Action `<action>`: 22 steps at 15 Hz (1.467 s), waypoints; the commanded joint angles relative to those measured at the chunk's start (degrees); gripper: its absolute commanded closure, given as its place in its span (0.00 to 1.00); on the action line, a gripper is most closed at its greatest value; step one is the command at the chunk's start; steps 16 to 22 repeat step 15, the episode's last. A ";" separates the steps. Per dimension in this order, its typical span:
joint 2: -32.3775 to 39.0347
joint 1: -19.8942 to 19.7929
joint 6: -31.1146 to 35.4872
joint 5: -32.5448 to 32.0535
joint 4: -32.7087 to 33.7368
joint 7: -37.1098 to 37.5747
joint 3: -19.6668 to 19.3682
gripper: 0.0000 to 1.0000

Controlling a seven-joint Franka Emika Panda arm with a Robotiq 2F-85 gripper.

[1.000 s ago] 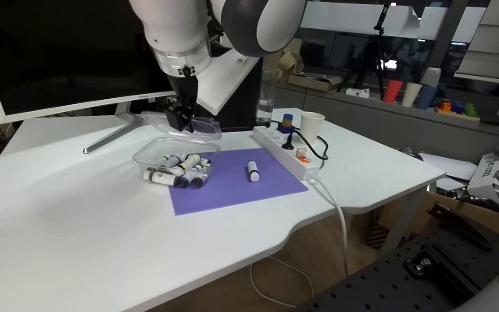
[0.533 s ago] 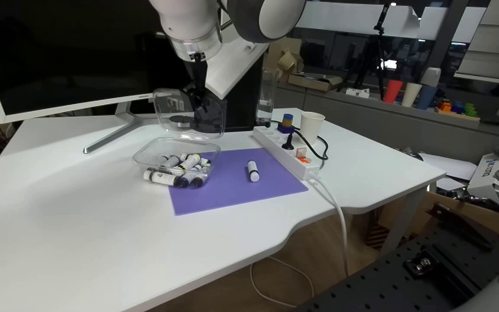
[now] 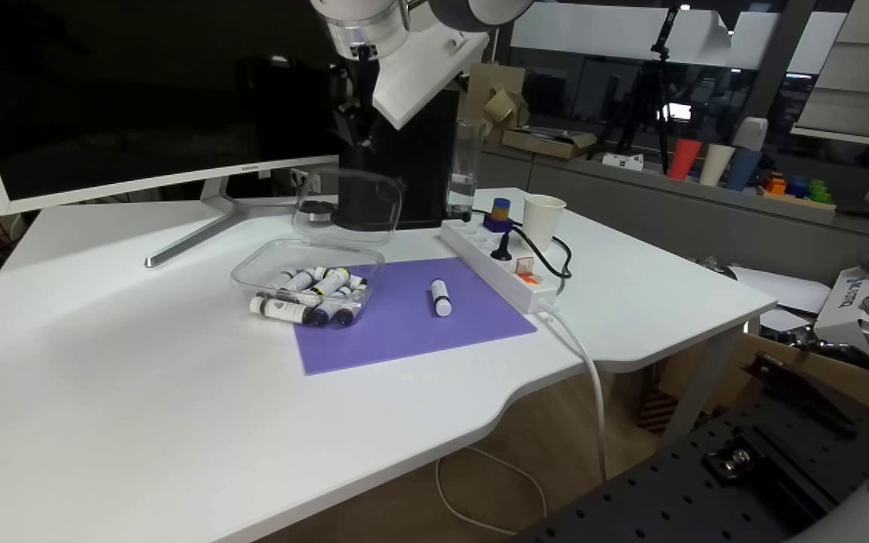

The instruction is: Open the colourless bowl

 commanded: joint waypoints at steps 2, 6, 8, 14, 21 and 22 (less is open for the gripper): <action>-4.97 -1.26 2.58 7.28 -2.31 -3.81 0.04 0.00; -8.78 -1.13 5.60 22.10 -4.87 -14.89 0.13 0.00; -11.05 -0.49 4.65 28.76 -5.98 -20.34 0.48 0.00; -17.02 1.24 -0.21 41.55 -7.82 -33.05 2.71 0.00; -17.73 1.55 -0.95 43.64 -8.14 -35.21 3.14 0.00; -17.73 1.55 -0.95 43.64 -8.14 -35.21 3.14 0.00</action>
